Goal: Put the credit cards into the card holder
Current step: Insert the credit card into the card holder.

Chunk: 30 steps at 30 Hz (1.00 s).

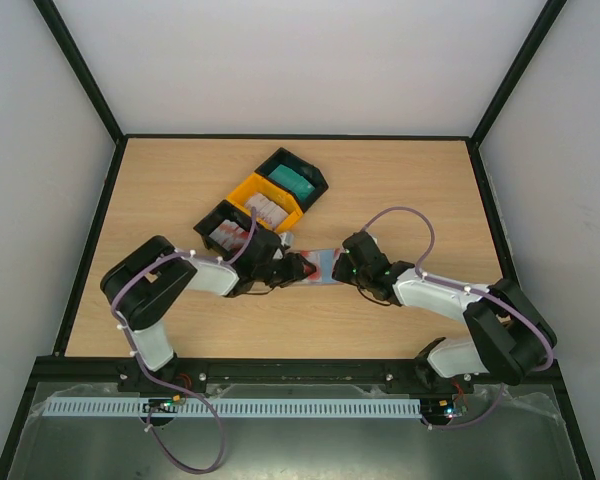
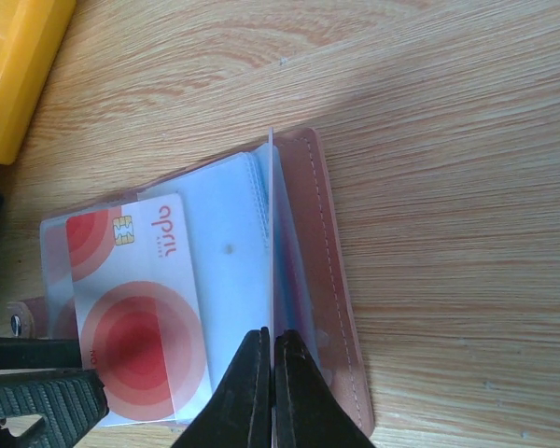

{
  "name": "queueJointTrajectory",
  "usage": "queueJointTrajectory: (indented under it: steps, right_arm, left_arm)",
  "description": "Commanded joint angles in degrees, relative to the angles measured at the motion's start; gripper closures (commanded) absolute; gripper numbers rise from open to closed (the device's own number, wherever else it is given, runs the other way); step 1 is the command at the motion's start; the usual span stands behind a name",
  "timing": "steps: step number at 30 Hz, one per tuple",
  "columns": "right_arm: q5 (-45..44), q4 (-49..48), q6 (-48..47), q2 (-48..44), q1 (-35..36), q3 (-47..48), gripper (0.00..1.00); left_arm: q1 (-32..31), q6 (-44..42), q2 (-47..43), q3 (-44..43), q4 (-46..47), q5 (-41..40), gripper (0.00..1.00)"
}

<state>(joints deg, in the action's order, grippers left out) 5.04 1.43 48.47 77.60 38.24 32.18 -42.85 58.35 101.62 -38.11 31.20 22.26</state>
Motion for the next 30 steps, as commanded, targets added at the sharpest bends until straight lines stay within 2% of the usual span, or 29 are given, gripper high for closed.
queueJointTrajectory:
  steps: [1,9,18,23,30]
  right_arm:
    - [-1.97,2.48,-0.06,-0.42,-0.01,-0.14,0.98]
    - [-1.09,2.31,-0.66,0.56,-0.01,0.28,0.98]
    - [-1.54,3.62,-1.66,0.97,0.00,2.34,0.98]
    - [-5.24,6.89,-2.93,-1.25,-0.01,4.94,0.98]
    - [-7.86,9.16,-3.35,-3.79,-0.01,5.06,0.98]
  left_arm:
    - [-0.39,-4.48,-1.11,-3.15,-11.44,-2.31,0.54]
    - [-1.06,-9.14,1.45,-9.14,-21.63,-4.31,0.49]
    - [-2.38,-12.83,6.29,-13.28,-22.86,-0.04,0.45]
    - [-2.39,-14.49,4.87,-14.07,-25.37,-1.77,0.44]
    - [-3.10,-15.54,-0.76,-13.71,-30.43,-4.11,0.35]
